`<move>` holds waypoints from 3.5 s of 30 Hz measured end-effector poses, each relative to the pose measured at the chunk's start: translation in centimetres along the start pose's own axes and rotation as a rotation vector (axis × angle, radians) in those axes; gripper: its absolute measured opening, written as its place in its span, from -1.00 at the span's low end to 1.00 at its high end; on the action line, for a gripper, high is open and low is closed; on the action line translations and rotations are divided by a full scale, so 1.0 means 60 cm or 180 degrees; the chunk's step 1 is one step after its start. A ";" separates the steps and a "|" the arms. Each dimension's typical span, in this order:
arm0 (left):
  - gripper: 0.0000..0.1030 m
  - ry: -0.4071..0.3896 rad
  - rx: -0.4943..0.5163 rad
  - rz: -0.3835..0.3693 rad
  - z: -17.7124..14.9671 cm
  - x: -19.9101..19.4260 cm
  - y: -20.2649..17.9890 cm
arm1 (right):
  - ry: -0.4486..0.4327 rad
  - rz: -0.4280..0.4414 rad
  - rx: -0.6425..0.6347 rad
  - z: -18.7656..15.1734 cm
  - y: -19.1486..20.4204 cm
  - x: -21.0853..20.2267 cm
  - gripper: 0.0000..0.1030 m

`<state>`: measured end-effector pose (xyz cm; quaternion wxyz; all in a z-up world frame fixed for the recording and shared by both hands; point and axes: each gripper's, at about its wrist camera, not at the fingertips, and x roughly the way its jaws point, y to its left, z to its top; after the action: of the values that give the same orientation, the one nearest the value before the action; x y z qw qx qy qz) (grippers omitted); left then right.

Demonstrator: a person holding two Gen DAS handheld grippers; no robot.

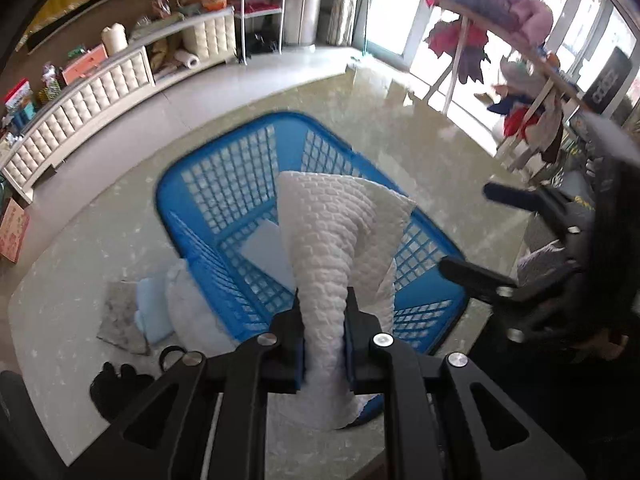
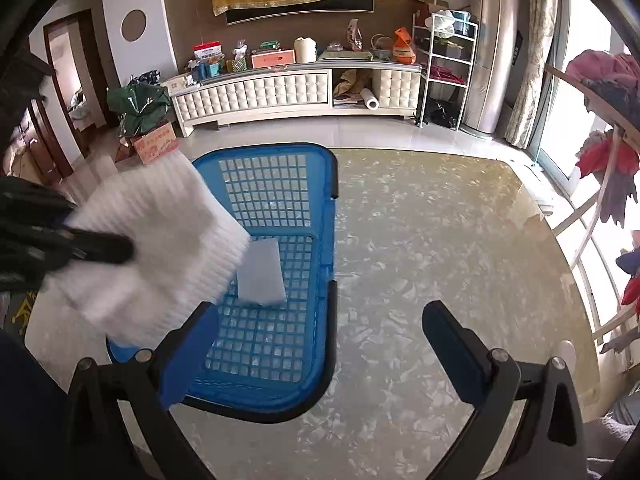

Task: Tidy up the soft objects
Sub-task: 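Lower the white towel into the blue basket and open the left gripper, then move the right gripper to the black plush toy and grasp it, then carry the plush toy over the basket while the left gripper grasps the black ring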

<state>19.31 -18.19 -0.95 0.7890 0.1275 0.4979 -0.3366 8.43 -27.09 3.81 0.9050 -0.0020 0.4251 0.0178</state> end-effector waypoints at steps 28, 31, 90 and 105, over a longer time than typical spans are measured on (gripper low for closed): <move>0.46 0.0461 0.0553 0.0286 0.007 0.171 -0.047 | 0.0204 0.0003 0.0070 -0.009 -0.001 0.020 0.98; 0.48 0.0290 0.0577 0.0391 0.010 0.144 -0.046 | 0.0148 -0.0001 0.0044 -0.007 0.005 0.011 0.98; 0.78 0.0010 -0.1357 0.1150 -0.392 -0.104 0.425 | 0.1154 0.0788 -0.1754 0.043 0.535 0.319 0.92; 0.78 -0.0056 -0.1411 0.1121 -0.386 -0.107 0.439 | 0.1344 0.0804 -0.1663 0.012 0.533 0.380 0.01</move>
<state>18.67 16.34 -9.83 0.8483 0.0334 0.5227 -0.0783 22.45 5.59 -12.94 0.7568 -0.1844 0.5807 0.2368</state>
